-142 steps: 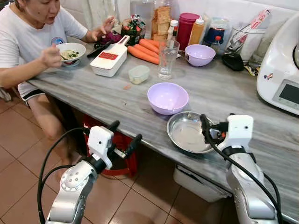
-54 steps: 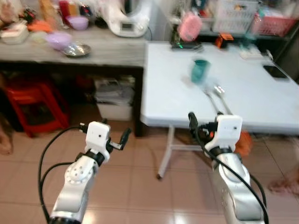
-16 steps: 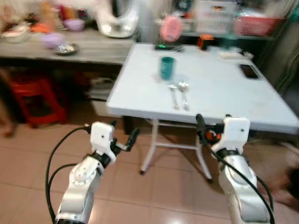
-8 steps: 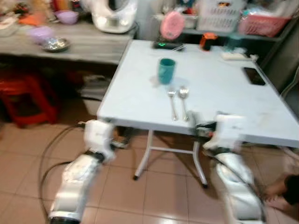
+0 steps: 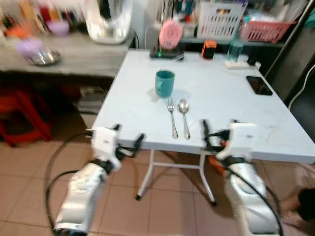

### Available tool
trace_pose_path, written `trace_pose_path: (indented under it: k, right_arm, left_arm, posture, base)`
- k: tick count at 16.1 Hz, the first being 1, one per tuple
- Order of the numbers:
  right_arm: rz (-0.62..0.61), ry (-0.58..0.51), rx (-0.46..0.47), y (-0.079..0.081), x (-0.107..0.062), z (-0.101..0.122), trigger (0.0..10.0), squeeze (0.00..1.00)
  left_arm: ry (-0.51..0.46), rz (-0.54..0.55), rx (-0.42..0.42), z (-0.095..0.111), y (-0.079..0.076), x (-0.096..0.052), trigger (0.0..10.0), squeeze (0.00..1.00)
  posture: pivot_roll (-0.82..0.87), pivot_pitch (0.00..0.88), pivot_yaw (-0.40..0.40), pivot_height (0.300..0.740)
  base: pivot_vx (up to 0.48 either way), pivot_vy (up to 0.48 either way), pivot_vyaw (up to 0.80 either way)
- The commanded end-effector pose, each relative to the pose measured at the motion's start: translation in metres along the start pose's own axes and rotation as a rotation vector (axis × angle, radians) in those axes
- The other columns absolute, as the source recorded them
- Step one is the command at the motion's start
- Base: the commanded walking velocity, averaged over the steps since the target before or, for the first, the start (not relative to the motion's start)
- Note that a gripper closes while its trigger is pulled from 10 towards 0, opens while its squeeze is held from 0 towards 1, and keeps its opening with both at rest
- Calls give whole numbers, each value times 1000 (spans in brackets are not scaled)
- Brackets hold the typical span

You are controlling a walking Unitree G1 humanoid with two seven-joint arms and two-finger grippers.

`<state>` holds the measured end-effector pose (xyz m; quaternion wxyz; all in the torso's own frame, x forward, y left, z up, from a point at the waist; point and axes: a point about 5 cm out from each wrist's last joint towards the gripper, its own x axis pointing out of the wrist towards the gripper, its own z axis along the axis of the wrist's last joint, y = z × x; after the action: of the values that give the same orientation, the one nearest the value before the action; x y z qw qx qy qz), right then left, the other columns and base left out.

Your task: Setting the table

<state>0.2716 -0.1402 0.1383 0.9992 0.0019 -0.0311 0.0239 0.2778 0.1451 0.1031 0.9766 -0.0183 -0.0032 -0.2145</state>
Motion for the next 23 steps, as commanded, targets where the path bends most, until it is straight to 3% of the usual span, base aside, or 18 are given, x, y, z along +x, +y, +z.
trace_pose_path:
  k: [1,8,11,18,23]
  right_arm:
    - [-25,-7,-12,-9,0,2,10000,0]
    - [-15,-12,-12,-8,0,3,10000,0]
    - [-15,-11,-9,-8,0,3,10000,0]
    - [-31,10,-5,-9,0,0,10000,0]
    - [-49,131,26,-12,1,-19,10000,0]
  left_arm:
    - [-12,-29,0,3,-8,5,10000,0]
    - [-11,-27,3,3,-8,6,10000,0]
    - [-11,-16,-8,3,-8,6,10000,0]
    - [12,-125,35,0,-15,4,10000,0]
    - [56,-249,68,-7,-23,-3,10000,0]
  posture:
    - [-13,26,-32,740]
    - [-17,27,-33,740]
    - [-12,23,-33,740]
    - [-12,23,-33,740]
    - [-16,33,-29,740]
  base:
    - [356,0,0]
    - [346,0,531]
    - [0,0,146]
    - [0,0,0]
    - [0,0,0]
